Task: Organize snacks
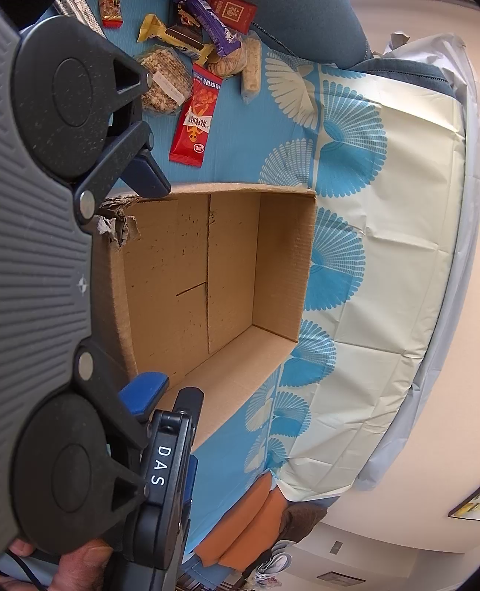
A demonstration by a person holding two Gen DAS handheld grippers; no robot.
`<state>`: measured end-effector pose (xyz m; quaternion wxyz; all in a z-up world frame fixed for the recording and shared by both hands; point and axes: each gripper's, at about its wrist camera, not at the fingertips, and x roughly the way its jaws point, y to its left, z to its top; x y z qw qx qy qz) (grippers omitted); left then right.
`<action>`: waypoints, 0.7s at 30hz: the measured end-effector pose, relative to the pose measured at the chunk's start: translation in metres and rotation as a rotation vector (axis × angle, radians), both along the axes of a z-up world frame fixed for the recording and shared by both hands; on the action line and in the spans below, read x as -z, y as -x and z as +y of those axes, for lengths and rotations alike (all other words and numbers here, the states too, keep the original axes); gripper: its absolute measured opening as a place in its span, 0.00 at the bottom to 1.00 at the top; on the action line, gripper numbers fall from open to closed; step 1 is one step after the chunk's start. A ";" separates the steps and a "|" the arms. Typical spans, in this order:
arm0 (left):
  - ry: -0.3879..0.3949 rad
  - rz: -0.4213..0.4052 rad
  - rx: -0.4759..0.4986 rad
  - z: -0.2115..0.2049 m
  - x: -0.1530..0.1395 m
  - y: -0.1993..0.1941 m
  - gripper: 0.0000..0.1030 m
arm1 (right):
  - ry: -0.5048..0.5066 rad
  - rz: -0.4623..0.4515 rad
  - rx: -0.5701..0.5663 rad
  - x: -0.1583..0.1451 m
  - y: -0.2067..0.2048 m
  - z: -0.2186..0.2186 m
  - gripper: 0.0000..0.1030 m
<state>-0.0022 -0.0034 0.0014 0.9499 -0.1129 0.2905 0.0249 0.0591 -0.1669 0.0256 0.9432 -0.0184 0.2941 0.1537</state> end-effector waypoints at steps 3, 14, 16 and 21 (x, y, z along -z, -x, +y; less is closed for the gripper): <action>-0.011 -0.017 0.004 -0.002 0.001 0.001 0.96 | 0.003 -0.002 -0.004 0.000 0.000 0.001 0.78; -0.028 0.091 0.021 -0.004 0.000 -0.001 0.92 | 0.006 -0.016 -0.010 -0.002 0.001 0.002 0.69; -0.032 0.070 0.028 -0.004 0.000 0.000 0.90 | 0.003 -0.020 -0.008 -0.003 0.001 0.002 0.67; -0.055 0.033 0.041 0.001 -0.001 0.006 0.71 | -0.028 -0.028 -0.005 -0.009 0.001 0.005 0.56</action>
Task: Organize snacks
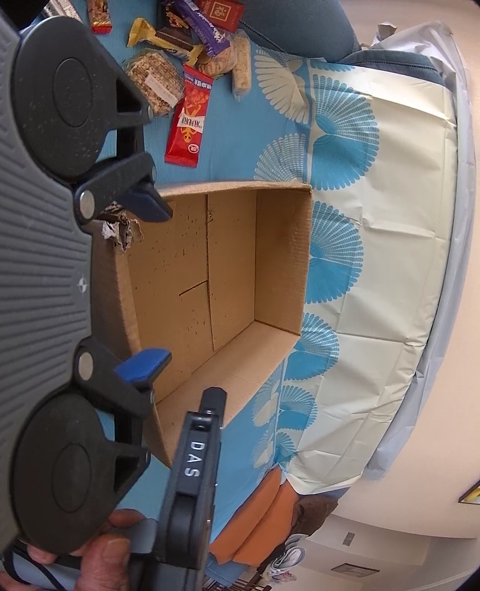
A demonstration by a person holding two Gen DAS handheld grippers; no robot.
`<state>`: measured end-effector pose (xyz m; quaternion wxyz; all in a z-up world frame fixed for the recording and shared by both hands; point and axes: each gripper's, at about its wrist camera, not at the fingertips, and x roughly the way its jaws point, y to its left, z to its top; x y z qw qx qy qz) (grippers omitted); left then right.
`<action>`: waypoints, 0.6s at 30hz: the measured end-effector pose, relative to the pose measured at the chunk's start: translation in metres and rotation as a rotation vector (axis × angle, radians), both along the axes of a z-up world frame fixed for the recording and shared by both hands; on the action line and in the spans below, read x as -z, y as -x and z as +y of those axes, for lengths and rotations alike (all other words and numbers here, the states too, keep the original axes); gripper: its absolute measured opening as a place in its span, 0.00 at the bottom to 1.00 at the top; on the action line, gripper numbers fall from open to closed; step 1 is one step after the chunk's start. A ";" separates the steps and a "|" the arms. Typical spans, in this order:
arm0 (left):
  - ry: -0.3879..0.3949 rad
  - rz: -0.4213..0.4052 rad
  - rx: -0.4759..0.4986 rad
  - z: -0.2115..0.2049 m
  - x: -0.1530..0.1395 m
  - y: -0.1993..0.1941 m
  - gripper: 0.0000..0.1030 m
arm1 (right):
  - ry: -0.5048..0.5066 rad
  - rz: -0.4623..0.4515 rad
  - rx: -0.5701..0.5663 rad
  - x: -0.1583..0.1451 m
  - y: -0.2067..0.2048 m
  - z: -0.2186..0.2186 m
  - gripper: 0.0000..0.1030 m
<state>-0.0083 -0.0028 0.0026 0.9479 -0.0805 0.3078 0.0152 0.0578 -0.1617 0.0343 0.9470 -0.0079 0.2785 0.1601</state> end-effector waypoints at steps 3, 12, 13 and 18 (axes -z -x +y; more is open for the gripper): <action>-0.024 -0.009 0.013 0.006 -0.003 0.007 0.48 | -0.027 -0.009 -0.016 -0.006 0.002 0.007 0.50; -0.177 -0.054 0.080 0.051 -0.018 0.050 0.33 | -0.110 -0.028 -0.113 -0.023 0.018 0.042 0.48; -0.202 -0.037 0.092 0.062 -0.019 0.055 0.33 | -0.119 -0.025 -0.126 -0.024 0.020 0.046 0.48; -0.243 0.075 0.097 0.127 -0.023 0.065 0.33 | -0.146 -0.021 -0.199 -0.027 0.027 0.071 0.48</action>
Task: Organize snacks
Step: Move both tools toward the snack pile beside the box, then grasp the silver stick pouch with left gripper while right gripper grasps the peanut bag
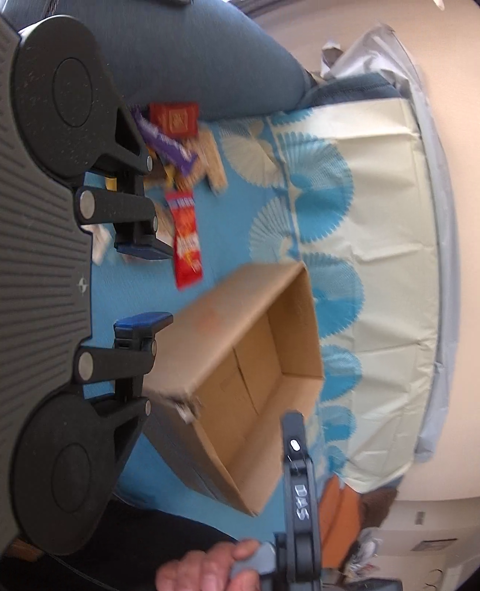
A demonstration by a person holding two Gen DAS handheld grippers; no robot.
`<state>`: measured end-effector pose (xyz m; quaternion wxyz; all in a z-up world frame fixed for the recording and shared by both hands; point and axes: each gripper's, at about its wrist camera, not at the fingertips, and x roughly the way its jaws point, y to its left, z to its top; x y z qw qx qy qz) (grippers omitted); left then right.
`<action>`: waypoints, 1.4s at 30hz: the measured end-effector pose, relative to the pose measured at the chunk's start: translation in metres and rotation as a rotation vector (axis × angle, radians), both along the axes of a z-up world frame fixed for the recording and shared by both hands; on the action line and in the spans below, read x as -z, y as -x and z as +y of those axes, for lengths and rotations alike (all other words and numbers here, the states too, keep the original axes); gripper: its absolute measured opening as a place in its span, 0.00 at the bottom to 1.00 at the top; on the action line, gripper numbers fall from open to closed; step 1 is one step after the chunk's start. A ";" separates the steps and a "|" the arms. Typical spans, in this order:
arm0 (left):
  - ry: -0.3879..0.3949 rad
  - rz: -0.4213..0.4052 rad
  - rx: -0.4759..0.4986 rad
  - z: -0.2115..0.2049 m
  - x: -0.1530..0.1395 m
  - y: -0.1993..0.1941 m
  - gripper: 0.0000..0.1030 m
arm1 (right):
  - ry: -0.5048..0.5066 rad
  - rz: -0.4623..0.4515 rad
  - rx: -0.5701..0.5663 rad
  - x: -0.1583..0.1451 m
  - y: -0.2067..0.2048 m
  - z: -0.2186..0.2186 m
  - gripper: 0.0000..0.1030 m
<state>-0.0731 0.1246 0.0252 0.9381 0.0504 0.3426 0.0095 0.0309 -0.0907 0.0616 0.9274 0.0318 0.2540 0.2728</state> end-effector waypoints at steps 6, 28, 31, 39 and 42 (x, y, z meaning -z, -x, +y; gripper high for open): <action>0.013 0.150 -0.123 0.057 0.038 0.005 0.33 | -0.012 0.040 -0.054 0.004 0.001 0.023 0.49; 0.061 0.309 -0.219 0.082 0.107 -0.023 0.53 | 0.019 0.119 -0.179 0.025 -0.001 0.062 0.57; 0.066 0.298 -0.215 0.082 0.107 -0.024 0.40 | 0.036 0.104 -0.219 0.028 0.001 0.081 0.59; 0.137 0.253 -0.291 0.095 0.101 -0.013 0.24 | 0.116 0.041 -0.325 0.047 0.005 0.154 0.70; 0.121 0.250 -0.293 0.095 0.100 -0.014 0.24 | 0.159 0.046 -0.311 0.063 -0.005 0.181 0.76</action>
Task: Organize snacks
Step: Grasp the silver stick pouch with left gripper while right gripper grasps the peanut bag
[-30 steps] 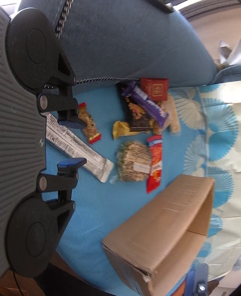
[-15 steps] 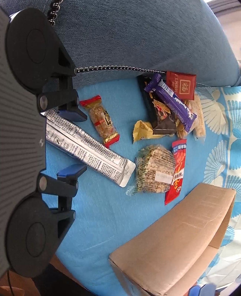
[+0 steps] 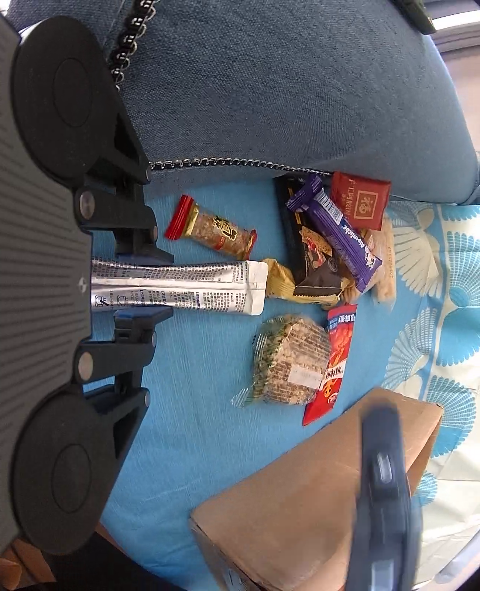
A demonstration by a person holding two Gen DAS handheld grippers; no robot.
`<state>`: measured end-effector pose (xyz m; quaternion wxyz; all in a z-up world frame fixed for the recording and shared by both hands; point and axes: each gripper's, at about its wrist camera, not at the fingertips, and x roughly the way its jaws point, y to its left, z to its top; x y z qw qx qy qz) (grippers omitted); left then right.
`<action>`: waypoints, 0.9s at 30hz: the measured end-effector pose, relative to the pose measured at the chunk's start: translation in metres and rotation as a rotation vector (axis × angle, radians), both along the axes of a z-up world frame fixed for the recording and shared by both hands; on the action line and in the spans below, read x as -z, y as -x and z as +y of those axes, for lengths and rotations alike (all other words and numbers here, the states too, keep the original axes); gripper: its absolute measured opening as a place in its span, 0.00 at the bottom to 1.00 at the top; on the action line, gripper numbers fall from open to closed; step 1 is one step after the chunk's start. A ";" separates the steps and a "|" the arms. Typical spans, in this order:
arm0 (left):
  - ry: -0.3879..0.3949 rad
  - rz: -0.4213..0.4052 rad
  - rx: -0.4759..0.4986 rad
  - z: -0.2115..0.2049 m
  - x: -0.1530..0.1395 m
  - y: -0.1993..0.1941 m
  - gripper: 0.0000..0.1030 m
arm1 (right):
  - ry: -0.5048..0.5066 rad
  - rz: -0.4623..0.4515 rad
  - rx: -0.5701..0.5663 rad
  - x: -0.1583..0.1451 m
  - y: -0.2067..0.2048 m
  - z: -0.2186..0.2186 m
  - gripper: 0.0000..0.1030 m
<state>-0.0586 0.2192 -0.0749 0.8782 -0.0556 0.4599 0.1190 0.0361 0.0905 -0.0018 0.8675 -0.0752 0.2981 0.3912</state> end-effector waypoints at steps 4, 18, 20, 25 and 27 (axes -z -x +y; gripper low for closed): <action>-0.009 0.002 -0.001 0.001 0.000 -0.001 0.24 | 0.093 0.016 0.029 0.036 -0.019 0.029 0.83; -0.025 0.016 0.005 0.001 0.002 -0.004 0.25 | 0.181 0.171 0.007 0.096 -0.053 0.054 0.86; -0.023 0.015 0.005 0.001 0.003 -0.004 0.25 | 0.183 0.154 -0.019 0.093 -0.050 0.054 0.81; -0.012 0.013 0.007 0.002 0.003 -0.004 0.25 | 0.168 0.098 -0.047 0.078 -0.042 0.049 0.79; -0.006 0.011 0.008 0.002 0.003 -0.004 0.25 | 0.152 0.091 -0.045 0.066 -0.040 0.043 0.79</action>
